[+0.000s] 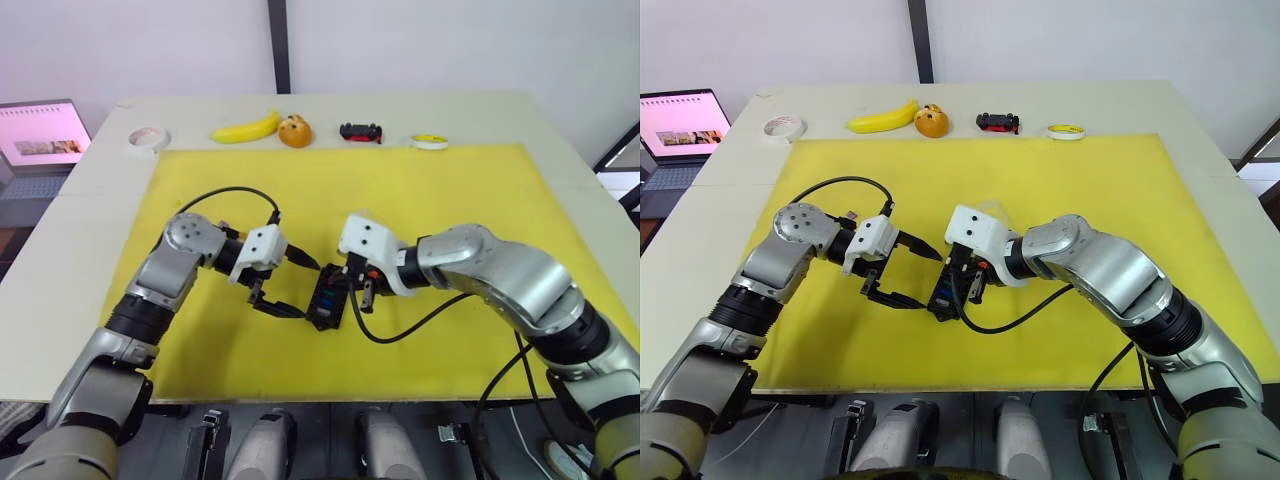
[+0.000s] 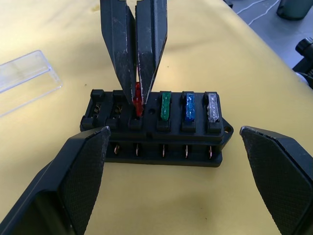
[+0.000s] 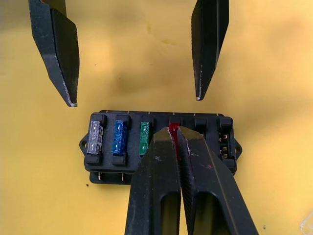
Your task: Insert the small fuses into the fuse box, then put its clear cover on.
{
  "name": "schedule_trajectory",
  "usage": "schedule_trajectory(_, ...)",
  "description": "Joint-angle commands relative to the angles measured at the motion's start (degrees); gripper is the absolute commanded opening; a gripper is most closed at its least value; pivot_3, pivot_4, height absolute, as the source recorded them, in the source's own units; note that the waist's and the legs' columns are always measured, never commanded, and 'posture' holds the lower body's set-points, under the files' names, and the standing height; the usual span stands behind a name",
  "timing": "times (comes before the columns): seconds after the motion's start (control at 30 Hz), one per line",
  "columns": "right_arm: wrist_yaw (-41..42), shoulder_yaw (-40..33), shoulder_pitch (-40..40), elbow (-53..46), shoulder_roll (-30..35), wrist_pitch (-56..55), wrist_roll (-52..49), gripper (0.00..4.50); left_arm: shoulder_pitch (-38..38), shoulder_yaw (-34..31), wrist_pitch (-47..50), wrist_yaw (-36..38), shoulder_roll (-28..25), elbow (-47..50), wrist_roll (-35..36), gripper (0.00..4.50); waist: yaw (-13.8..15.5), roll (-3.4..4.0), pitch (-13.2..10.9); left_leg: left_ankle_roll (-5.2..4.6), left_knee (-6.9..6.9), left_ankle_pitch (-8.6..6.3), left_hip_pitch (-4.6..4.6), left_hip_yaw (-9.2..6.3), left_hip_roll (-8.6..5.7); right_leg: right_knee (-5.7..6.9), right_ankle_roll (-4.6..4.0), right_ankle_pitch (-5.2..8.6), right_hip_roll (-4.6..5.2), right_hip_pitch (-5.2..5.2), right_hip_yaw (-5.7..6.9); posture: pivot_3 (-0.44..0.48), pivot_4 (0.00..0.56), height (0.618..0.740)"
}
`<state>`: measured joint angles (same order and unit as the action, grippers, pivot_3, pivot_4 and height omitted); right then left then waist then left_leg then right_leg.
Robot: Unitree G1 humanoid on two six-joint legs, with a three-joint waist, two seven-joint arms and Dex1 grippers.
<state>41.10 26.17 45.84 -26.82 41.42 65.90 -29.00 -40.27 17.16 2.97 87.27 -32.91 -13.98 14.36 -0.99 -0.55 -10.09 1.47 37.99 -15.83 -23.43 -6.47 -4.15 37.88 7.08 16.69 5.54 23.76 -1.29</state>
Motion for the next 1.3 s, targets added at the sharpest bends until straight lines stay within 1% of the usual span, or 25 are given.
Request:
schedule_trajectory(0.03,0.5,-0.9,1.3,-1.4,-0.5,-0.8,1.2,0.0,-0.8,-1.4,-0.6,-0.1,0.3,1.0,0.5,4.48,0.0,0.0,0.0,0.0,0.0,0.0,0.0,0.0,0.0,0.0,0.0,0.0,0.0,0.0,0.0,0.0,0.15,0.74)
schedule_trajectory(1.3,4.3,2.2,-0.7,-0.5,-0.7,-3.5,7.9,0.0,-0.1,-1.4,-0.3,-1.0,0.2,2.5,0.4,4.48,0.0,0.01,0.0,0.02,0.04,0.01,0.0,0.01,-0.01,0.08,0.0,0.0,0.0,0.01,0.0,0.0,0.15,0.74)
